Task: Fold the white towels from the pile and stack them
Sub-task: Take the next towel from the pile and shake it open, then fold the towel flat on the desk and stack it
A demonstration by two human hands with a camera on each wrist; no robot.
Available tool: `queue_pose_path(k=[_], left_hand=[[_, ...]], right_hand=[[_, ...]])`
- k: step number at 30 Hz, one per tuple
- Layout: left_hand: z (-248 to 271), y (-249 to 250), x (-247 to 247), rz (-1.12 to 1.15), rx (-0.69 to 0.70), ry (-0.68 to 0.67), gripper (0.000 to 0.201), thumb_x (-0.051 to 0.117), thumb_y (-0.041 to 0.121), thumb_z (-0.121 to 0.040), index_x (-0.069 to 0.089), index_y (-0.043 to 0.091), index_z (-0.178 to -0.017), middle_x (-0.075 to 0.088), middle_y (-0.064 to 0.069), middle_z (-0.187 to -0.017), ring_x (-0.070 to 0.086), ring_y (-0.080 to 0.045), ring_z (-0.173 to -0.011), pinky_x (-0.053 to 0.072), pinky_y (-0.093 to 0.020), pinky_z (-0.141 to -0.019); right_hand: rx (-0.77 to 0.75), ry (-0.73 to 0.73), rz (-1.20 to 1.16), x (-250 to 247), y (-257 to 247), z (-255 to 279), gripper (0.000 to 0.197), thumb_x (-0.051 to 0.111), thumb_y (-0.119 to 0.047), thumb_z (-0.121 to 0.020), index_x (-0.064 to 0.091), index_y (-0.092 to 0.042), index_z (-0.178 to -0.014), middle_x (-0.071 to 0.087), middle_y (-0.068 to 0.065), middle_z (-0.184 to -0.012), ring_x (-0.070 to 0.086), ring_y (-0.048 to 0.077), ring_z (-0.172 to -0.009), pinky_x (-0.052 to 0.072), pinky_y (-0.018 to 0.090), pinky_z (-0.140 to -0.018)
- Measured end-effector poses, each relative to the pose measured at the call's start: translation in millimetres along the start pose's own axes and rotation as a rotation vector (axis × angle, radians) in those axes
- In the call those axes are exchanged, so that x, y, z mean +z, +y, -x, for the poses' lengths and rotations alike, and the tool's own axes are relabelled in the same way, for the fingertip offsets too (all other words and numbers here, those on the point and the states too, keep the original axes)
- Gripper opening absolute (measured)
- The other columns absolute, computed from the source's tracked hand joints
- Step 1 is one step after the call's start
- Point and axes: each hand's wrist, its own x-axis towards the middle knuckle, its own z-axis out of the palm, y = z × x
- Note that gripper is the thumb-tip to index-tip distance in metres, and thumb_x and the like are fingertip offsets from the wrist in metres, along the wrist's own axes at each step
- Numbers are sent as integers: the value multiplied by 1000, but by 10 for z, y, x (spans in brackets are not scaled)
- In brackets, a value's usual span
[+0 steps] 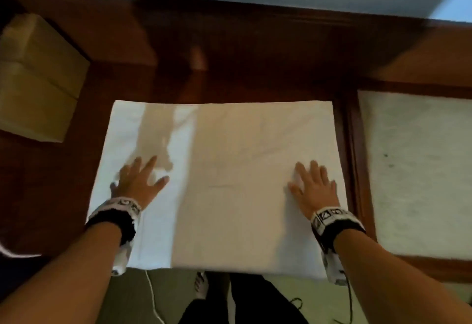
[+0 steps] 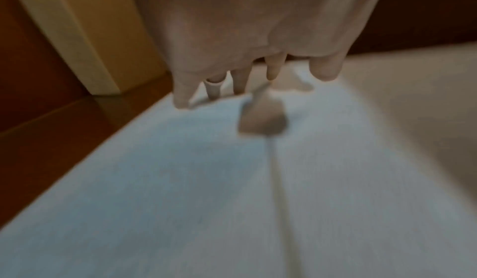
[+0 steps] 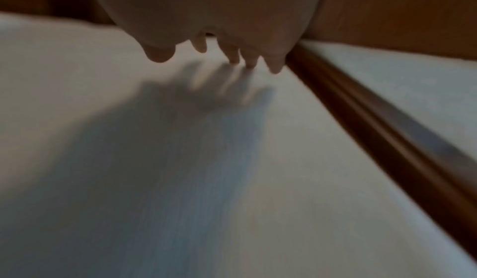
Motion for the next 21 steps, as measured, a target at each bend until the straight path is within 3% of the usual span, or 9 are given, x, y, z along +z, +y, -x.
queue_pose_path(k=[2, 4, 10, 13, 17, 21], left_hand=[[49, -128, 257, -199, -2, -50, 84, 38, 81, -85, -13, 60, -148, -22, 9, -165, -9, -31, -153, 12, -66, -116], [3, -131, 264, -210, -3, -35, 84, 34, 86, -82, -16, 62, -145, -26, 11, -163, -13, -32, -152, 11, -69, -114], [-764, 74, -198, -267, 108, 53, 85, 42, 82, -84, -2, 55, -151, -17, 10, -165, -6, -33, -152, 16, -68, -114], [-1018, 168, -441, -199, 160, 22, 86, 46, 80, -84, 2, 54, -153, -21, 12, -164, -11, -31, -153, 11, -62, -120], [-770, 170, -395, -208, 156, 18, 87, 46, 76, -83, 2, 52, -155, -21, 11, -165, -13, -29, -153, 5, -61, -121], [-160, -97, 114, -278, 135, -45, 83, 27, 84, -82, -10, 57, -150, -27, 11, -163, -16, -32, -152, 4, -69, -117]], right_hand=[[56, -73, 61, 226, 59, 120, 70, 20, -66, -97, -18, -42, -151, -34, -2, -158, -24, 30, -148, -1, 59, -119], [53, -56, 93, 262, 66, 135, 72, 16, -68, -95, -24, -42, -150, -42, -4, -154, -30, 31, -146, -3, 62, -118], [-11, -8, 136, -88, -17, -438, 75, 19, -71, -93, -15, -40, -153, -33, -2, -159, -26, 33, -147, -4, 64, -116], [0, -26, 102, -328, -68, -772, 76, 29, -69, -94, -9, -40, -154, -28, -2, -161, -25, 33, -147, -3, 62, -117], [22, -59, 80, -381, -158, -683, 75, 32, -61, -97, -9, -37, -155, -28, 2, -161, -23, 31, -148, -2, 58, -120], [34, -72, 90, 86, -168, 19, 70, 16, -66, -97, -21, -42, -151, -38, -1, -156, -30, 31, -146, -6, 59, -119]])
